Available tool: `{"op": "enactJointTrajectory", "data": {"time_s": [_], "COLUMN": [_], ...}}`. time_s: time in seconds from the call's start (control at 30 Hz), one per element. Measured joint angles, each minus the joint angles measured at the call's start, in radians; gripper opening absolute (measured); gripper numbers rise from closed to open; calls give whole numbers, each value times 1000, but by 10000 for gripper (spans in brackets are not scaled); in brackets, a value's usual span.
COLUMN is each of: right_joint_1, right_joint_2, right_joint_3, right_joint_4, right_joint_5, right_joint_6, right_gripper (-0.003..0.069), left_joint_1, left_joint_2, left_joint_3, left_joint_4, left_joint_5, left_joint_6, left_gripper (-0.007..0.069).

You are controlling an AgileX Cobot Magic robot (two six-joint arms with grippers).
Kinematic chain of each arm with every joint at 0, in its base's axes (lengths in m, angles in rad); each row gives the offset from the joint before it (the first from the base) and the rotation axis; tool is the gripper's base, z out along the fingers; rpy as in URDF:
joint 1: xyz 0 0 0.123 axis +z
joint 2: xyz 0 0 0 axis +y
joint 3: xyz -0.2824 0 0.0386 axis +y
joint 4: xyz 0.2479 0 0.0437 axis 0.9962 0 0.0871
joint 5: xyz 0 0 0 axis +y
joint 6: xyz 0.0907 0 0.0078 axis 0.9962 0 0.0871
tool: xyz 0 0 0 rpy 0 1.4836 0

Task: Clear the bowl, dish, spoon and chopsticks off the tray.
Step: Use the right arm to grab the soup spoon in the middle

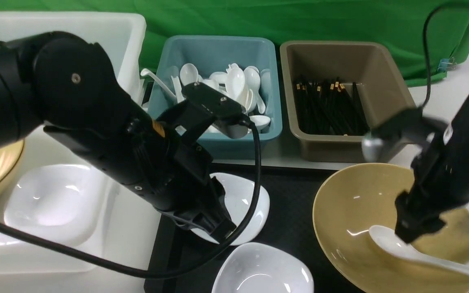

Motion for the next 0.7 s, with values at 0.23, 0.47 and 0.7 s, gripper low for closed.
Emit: {"op": "enactJointTrajectory", "data": {"time_s": [0.23,0.47,0.7], "right_joint_1": [0,0,0], "right_joint_2": [46,61,32], "right_joint_3": [108,100,-170], "right_joint_4": [-66,-73,99], "right_joint_5": [-34,-41,-115], "right_joint_6": [0,4,-10], "right_gripper": [461,114,125], "left_joint_1": [0,0,0], "left_joint_2": [0,0,-15], "left_joint_3": [0,0,-57], "left_joint_4": [-6,-18,42], "left_joint_5": [-42,-84,-283], "left_joint_6": [1,-2,-84], "left_gripper": [-18,-18,-18]}}
